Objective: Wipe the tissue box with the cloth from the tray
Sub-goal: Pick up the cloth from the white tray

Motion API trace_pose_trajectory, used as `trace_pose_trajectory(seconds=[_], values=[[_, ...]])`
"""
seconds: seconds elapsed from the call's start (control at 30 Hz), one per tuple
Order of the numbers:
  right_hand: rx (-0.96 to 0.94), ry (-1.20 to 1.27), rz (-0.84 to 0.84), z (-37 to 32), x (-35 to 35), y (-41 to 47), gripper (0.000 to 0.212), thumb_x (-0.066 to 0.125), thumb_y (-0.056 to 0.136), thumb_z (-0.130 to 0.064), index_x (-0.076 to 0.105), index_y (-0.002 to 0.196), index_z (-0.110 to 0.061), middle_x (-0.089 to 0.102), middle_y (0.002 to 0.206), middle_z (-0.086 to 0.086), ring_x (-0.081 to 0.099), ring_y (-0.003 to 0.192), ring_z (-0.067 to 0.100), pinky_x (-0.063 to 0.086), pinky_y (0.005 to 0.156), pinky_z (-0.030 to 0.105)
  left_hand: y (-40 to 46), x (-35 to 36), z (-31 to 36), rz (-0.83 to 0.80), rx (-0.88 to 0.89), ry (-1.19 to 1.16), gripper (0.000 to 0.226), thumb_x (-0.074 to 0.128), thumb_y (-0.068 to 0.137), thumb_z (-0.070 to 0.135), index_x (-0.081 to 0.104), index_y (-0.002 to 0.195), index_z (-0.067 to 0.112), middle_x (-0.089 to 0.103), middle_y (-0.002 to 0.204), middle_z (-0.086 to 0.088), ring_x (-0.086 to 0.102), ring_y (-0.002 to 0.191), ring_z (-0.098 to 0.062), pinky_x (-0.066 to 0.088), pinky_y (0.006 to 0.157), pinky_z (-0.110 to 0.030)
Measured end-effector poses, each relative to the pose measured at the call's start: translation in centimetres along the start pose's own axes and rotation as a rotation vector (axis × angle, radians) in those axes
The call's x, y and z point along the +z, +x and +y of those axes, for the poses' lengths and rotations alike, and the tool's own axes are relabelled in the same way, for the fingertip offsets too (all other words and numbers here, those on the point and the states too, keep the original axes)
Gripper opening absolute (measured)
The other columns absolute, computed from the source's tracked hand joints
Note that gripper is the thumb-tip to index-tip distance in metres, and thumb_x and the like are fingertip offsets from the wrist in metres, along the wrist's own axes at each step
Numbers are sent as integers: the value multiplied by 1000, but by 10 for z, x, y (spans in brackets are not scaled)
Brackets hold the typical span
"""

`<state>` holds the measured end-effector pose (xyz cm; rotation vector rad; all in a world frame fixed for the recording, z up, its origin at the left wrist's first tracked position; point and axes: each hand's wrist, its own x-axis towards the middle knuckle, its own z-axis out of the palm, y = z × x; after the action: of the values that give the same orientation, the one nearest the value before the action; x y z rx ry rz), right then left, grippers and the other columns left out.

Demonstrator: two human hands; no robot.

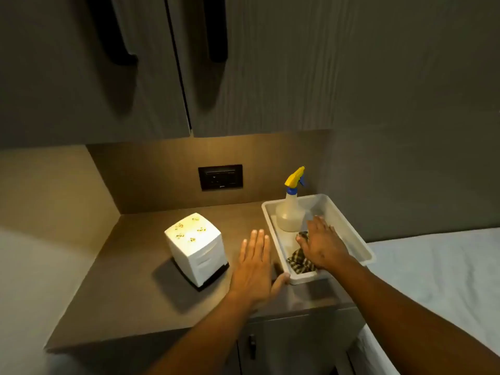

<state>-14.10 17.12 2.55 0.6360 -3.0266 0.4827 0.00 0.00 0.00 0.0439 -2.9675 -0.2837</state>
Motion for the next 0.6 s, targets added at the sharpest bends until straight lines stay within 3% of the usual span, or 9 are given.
trace_pose_trajectory(seconds=[0.13, 0.3, 0.43, 0.6], values=[[93, -60, -199, 0, 18, 19, 66, 44, 94, -54, 29, 146, -17, 30, 154, 12, 33, 139, 32, 21, 115, 53, 3, 34, -20, -174, 70, 8, 106, 25, 88, 79, -12, 159, 10, -24, 165, -9, -25, 152, -25, -15, 122, -44], [188, -121, -333, -2, 40, 23, 80, 37, 93, -63, 8, 153, -17, 4, 163, 15, 3, 148, 37, 5, 115, 61, 6, 52, -33, -258, 54, 5, 105, 19, 88, 81, -13, 159, 11, -21, 167, -10, -27, 151, -24, -14, 122, -45], [241, -108, -353, 0, 50, 27, 80, 29, 95, -63, -1, 154, -19, -3, 163, 15, -5, 148, 37, 0, 114, 62, 12, 53, -35, -289, 29, -1, 109, 13, 85, 86, -12, 159, 11, -17, 168, -9, -25, 152, -23, -13, 123, -45], [300, -84, -315, 0, 53, 37, 66, 34, 99, -50, 10, 153, -19, 8, 162, 15, 2, 148, 36, 0, 115, 61, 17, 50, -34, -300, 22, 21, 110, 10, 85, 87, -10, 159, 9, -16, 168, -11, -23, 152, -24, -10, 123, -47]])
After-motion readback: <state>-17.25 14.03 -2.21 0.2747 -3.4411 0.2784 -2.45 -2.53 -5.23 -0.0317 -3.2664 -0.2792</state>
